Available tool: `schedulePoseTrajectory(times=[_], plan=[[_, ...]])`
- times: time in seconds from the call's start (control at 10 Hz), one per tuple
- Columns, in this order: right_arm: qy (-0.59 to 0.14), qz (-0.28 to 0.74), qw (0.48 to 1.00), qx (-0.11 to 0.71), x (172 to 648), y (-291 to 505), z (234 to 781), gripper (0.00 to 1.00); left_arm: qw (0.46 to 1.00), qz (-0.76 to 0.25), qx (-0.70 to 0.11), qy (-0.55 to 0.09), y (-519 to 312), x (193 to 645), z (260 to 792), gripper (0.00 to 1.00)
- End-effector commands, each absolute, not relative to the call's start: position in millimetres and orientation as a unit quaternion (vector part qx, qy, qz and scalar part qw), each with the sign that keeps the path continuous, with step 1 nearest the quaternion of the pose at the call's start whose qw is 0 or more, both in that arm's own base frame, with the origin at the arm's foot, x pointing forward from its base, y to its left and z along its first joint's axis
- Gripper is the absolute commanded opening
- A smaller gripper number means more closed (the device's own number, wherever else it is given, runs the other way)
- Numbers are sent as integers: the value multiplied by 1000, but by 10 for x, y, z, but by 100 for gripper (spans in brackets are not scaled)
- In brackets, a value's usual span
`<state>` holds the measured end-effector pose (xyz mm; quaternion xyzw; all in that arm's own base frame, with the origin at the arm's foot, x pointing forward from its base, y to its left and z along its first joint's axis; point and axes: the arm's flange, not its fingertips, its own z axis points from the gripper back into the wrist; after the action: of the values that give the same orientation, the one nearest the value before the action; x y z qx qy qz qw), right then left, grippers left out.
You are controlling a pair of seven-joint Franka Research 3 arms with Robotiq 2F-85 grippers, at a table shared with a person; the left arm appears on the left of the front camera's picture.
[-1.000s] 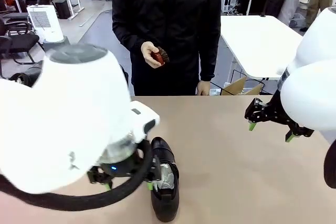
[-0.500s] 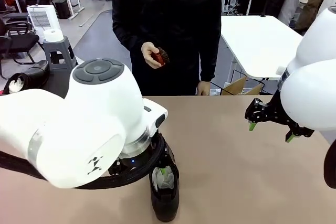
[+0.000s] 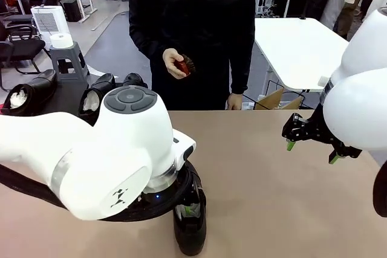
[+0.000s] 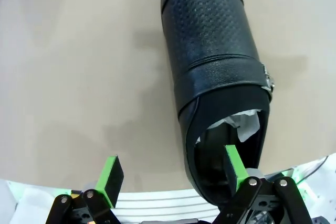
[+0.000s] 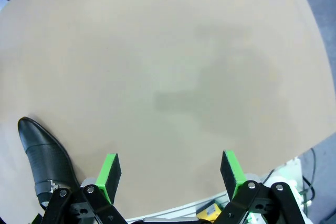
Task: Organize the shoes by placing them on the stand.
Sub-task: Place the Shoe from the middle of the table onto the Shoes Stand.
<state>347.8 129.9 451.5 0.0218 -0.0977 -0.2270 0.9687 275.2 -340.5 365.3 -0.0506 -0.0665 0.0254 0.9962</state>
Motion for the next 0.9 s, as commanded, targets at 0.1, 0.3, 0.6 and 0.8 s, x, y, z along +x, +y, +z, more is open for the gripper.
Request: schedulePoseTrajectory(times=[0.1,0.3,0.6,0.8], plan=[[-97,-224,969,22,3493,1285,4525,100,996,32,-51,-71,-3477,2780,3436,79],[-97,-224,969,22,3493,1285,4525,100,995,27,-52,-76,-3512,2789,3429,52],[-97,-224,969,22,3493,1285,4525,100,995,21,-54,-80,-3532,2789,3469,10],[-97,-224,969,22,3493,1285,4525,100,995,21,-54,-75,-3533,2802,3493,0]])
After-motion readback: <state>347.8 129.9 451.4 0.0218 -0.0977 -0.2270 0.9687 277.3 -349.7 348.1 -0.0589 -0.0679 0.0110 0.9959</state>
